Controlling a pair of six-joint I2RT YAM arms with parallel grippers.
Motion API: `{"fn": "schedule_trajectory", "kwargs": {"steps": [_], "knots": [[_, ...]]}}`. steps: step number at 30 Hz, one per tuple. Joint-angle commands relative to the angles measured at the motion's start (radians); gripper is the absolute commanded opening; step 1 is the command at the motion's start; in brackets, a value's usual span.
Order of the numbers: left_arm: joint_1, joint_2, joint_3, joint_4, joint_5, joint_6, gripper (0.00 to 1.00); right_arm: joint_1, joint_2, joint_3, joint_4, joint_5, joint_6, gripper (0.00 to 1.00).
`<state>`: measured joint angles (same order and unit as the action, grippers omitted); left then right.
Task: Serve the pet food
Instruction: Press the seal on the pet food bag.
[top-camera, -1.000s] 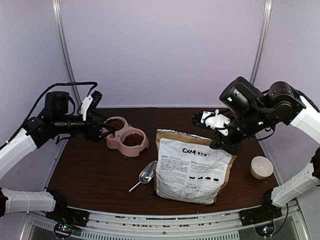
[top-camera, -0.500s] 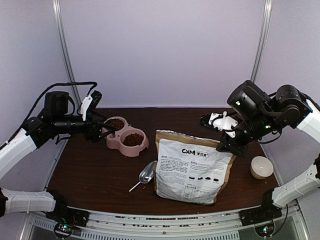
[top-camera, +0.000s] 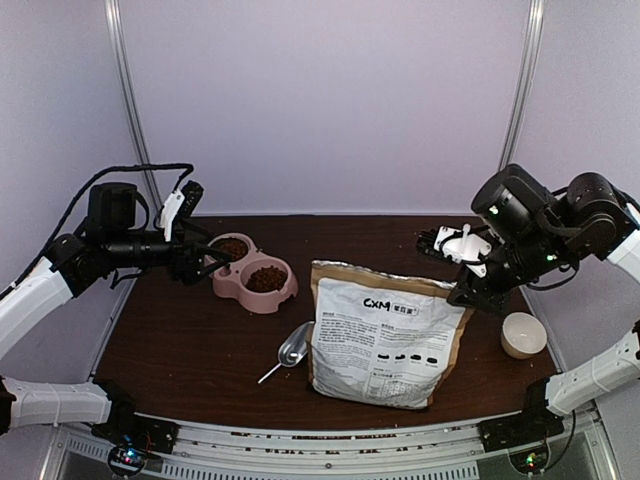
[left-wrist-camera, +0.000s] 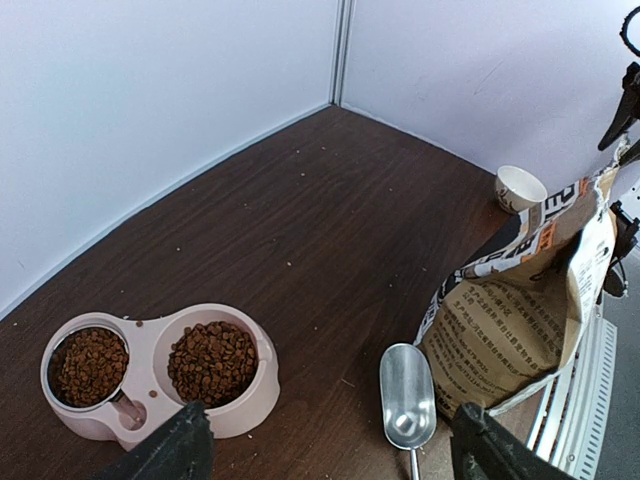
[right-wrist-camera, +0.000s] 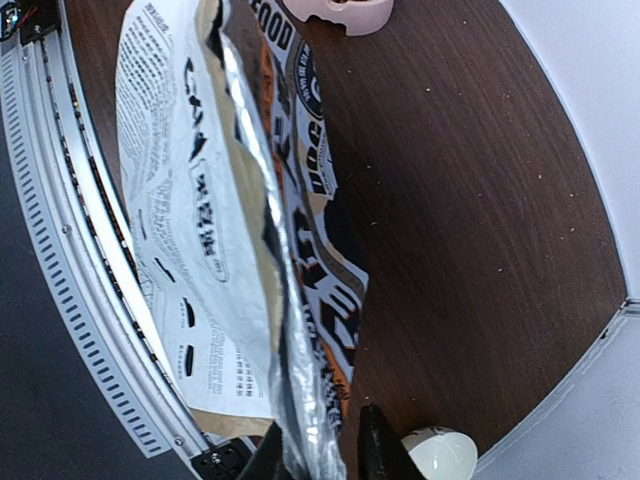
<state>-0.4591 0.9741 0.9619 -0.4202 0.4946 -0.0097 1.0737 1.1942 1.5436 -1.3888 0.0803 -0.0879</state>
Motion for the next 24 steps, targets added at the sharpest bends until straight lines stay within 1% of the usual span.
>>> {"fn": "schedule_trajectory", "kwargs": {"steps": [1,3,4,5,6,7,14,16,20,22,24], "knots": [[0.006,-0.015,0.009,0.024,0.017,0.014,0.84,-0.007,-0.04,-0.005,-0.052,0.059,0.024,0.29],[0.006,-0.017,0.007,0.025,0.016,0.014,0.84,-0.007,-0.043,-0.004,-0.054,0.057,0.027,0.3],[0.006,-0.017,0.008,0.024,0.015,0.014,0.85,-0.008,-0.044,-0.004,-0.053,0.056,0.028,0.26],[0.005,-0.017,0.007,0.024,0.015,0.014,0.85,-0.007,-0.044,-0.004,-0.053,0.054,0.028,0.21],[0.006,-0.017,0.008,0.024,0.016,0.014,0.84,-0.008,-0.044,-0.004,-0.052,0.055,0.028,0.12],[0.005,-0.017,0.007,0.024,0.016,0.014,0.84,-0.007,-0.045,-0.004,-0.053,0.055,0.028,0.0],[0.006,-0.017,0.008,0.025,0.018,0.014,0.84,-0.007,-0.037,-0.007,-0.048,0.037,0.026,0.0],[0.006,-0.017,0.009,0.024,0.02,0.015,0.85,-0.007,-0.019,-0.007,-0.025,0.016,0.022,0.17],[0.006,-0.016,0.009,0.027,0.022,0.014,0.85,-0.007,0.027,0.002,0.049,-0.022,-0.002,0.3],[0.005,-0.015,0.009,0.026,0.023,0.014,0.84,-0.007,0.06,0.027,0.083,-0.034,-0.017,0.33],[0.005,-0.015,0.008,0.026,0.023,0.014,0.85,-0.007,0.099,0.061,0.108,-0.04,-0.03,0.34]]}}
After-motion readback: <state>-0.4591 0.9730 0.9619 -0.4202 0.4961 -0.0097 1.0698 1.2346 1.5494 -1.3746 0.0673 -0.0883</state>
